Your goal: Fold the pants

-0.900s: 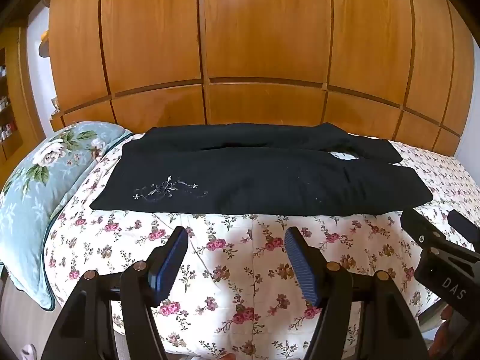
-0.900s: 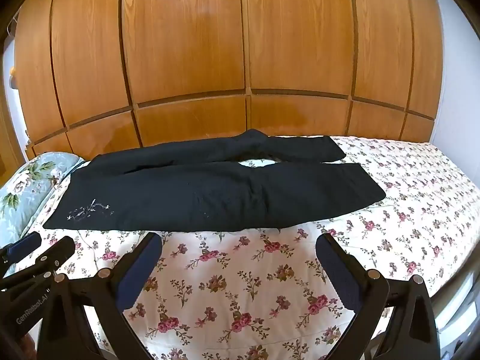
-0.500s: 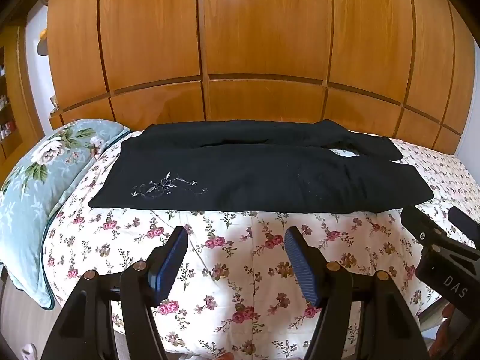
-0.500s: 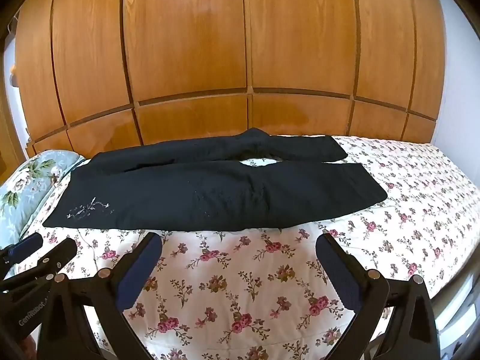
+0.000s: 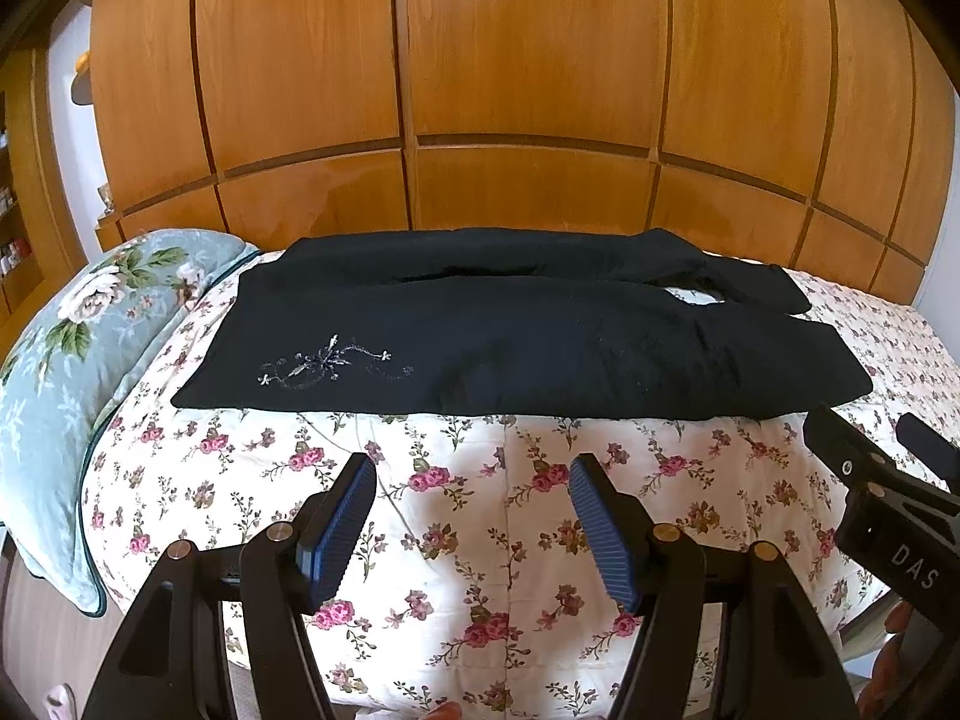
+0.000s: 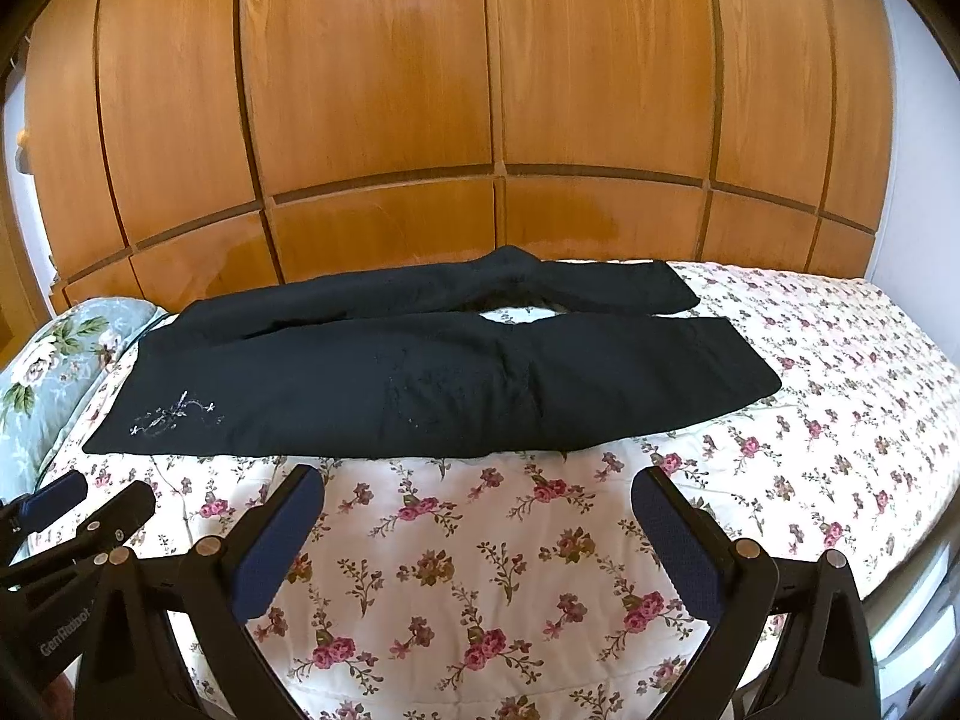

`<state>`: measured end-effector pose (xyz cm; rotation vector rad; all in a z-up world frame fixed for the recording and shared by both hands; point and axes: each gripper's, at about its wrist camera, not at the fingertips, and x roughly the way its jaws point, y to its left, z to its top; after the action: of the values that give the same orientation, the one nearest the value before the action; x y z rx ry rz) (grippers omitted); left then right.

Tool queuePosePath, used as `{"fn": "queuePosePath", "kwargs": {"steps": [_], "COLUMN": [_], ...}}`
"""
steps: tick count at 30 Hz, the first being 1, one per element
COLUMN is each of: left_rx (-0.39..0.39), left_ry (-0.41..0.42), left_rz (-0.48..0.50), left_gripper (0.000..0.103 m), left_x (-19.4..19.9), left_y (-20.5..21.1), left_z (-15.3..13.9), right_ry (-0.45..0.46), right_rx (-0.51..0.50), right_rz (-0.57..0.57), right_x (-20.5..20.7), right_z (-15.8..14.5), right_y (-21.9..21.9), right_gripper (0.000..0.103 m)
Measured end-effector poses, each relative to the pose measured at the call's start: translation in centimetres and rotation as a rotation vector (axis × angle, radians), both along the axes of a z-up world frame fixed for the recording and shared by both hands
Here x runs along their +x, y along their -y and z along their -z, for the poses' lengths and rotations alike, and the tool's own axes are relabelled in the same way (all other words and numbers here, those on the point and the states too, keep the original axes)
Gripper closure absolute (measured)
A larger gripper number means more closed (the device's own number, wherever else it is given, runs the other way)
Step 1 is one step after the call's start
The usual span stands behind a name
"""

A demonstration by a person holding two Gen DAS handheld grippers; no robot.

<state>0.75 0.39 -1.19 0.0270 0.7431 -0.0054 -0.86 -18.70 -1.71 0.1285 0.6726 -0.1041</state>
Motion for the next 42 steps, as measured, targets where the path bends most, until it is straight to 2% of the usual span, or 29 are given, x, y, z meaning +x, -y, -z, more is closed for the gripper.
{"fn": "queuePosePath", "kwargs": {"steps": [5, 10, 16, 23, 26, 28, 33, 36, 39, 40, 41, 42], "left_rx": [-0.002, 0.037, 0.034, 0.005, -0.027, -0.068, -0.194, -0.275, -0.338, -0.348, -0.378, -0.410], "left_ry": [0.004, -0.027, -0.047, -0.081, -0.109, -0.149, -0.262, -0.284, -0.260, -0.247, -0.230, -0.212], "left_rz": [-0.001, -0.003, -0.006, -0.007, -0.023, -0.044, -0.133, -0.205, -0.266, -0.282, -0.297, -0.308], "left_gripper": [0.035, 0.035, 0.035, 0.035, 0.033, 0.033, 0.033, 0.033, 0.033, 0.033, 0.033, 0.033], "left_x": [0.3, 0.6, 1.0, 1.9, 2.9, 3.8, 6.0, 7.1, 8.2, 8.5, 8.8, 9.0], "left_y": [0.0, 0.0, -0.1, -0.9, -2.4, -4.0, -9.2, -12.6, -15.8, -16.7, -17.8, -18.8], "left_z": [0.2, 0.6, 0.9, 1.9, 2.7, 3.5, 6.3, 7.8, 8.8, 8.9, 9.2, 9.4], "right_ry": [-0.002, -0.017, -0.024, -0.019, 0.040, 0.071, -0.116, -0.131, -0.129, -0.121, -0.116, -0.116], "right_rx": [0.004, 0.010, 0.004, 0.013, 0.060, 0.104, 0.127, 0.225, 0.367, 0.455, 0.498, 0.571], "right_rz": [0.000, -0.003, -0.010, -0.006, 0.005, 0.058, 0.131, 0.162, 0.181, 0.181, 0.186, 0.209], "right_x": [0.2, 0.7, 1.0, 1.4, 1.3, 1.2, 3.5, 4.4, 5.7, 6.3, 6.6, 7.0], "right_z": [0.2, 0.5, 0.9, 1.3, 1.5, 2.0, 4.7, 6.3, 7.9, 8.6, 9.1, 9.9], "right_y": [0.1, 0.0, -0.1, 0.3, 1.7, 3.3, 8.3, 11.9, 15.4, 17.0, 17.8, 19.1], "right_gripper": [0.000, 0.000, 0.000, 0.000, 0.000, 0.000, 0.000, 0.000, 0.001, 0.003, 0.006, 0.012]}}
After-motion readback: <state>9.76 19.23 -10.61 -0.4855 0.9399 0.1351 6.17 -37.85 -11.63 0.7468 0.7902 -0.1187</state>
